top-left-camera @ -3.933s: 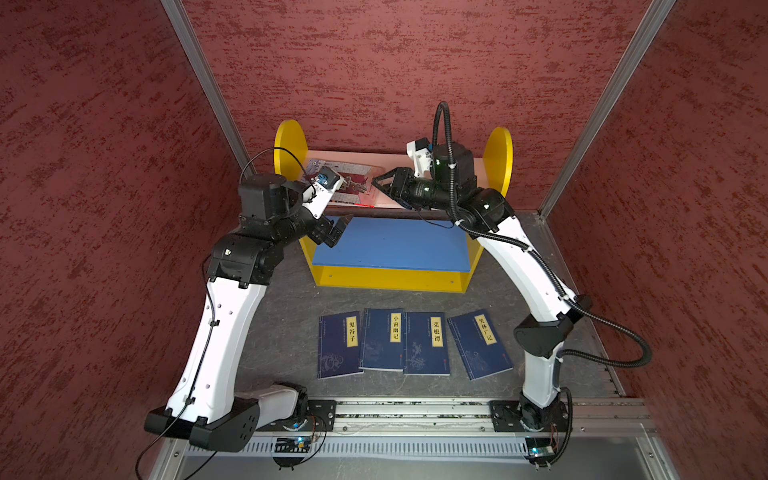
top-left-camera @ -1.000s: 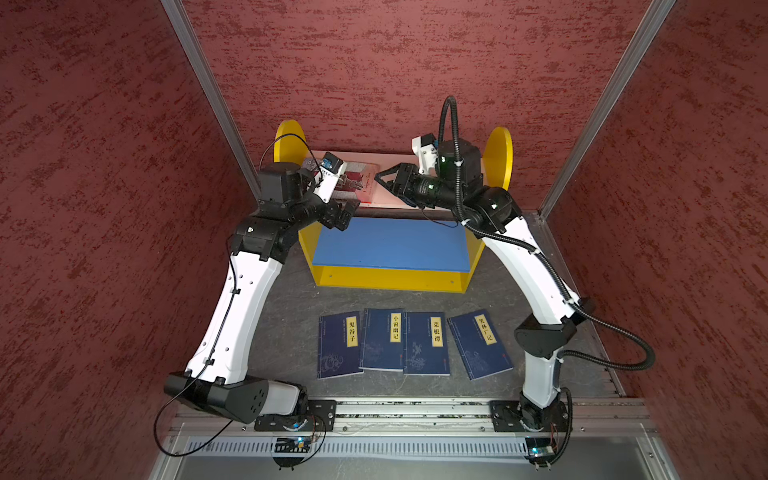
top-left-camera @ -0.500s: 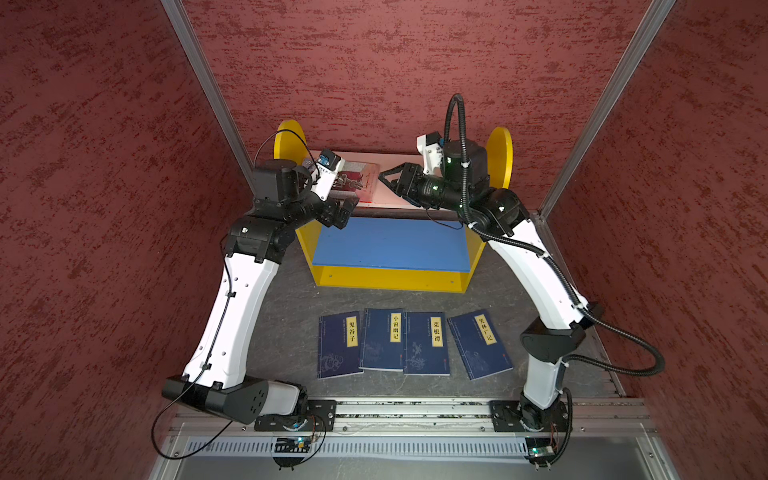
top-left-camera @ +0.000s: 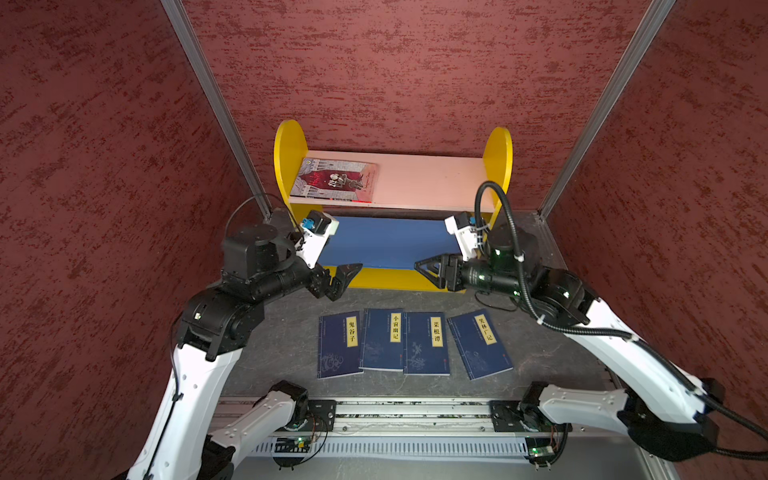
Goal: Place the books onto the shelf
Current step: 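Move both grippers down toward the dark blue books on the table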
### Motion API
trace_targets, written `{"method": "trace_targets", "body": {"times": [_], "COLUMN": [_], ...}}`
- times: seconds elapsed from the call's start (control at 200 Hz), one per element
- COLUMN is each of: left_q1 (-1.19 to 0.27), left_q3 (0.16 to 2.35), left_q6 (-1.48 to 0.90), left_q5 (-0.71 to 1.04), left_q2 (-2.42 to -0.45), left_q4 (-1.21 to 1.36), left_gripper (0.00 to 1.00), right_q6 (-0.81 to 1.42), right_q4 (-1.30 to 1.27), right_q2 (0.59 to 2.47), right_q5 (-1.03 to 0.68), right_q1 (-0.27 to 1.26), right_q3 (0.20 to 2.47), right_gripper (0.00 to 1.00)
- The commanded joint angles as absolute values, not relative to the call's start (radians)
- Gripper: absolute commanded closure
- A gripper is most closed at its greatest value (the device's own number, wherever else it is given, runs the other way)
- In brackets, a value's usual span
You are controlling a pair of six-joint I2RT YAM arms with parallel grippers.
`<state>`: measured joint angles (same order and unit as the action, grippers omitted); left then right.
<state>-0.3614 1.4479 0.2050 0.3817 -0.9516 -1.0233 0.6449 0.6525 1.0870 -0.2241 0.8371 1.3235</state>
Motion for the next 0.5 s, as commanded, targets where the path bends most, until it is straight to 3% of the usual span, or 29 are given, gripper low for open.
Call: {"method": "trace_targets", "body": {"times": [0.0, 0.291, 0.496], "left_q1": [-0.381, -0.389, -0.385], "left_q3": [1.331, 0.977, 0.883], "left_q6": [0.103, -0.173, -0.368], "left_q5": [0.499, 0.566, 0.522], "left_q2": [-0.937, -0.9, -0.914], "left_q4": [-1.082, -0.853, -0.743], "left_gripper": [0.01, 0.02, 0.01], "right_q6": [0.707, 0.897, 0.971], "right_q4": [0.613, 0.382, 0.244], "right_q2": [0.994, 0.98, 1.014], "right_q5": [-0.21, -0.207, -0.194], "right_q1": [0.851, 0.867, 0.873], "right_q3": [1.169, 0.787, 0.665], "right_gripper": [0.48, 0.47, 0.47]}}
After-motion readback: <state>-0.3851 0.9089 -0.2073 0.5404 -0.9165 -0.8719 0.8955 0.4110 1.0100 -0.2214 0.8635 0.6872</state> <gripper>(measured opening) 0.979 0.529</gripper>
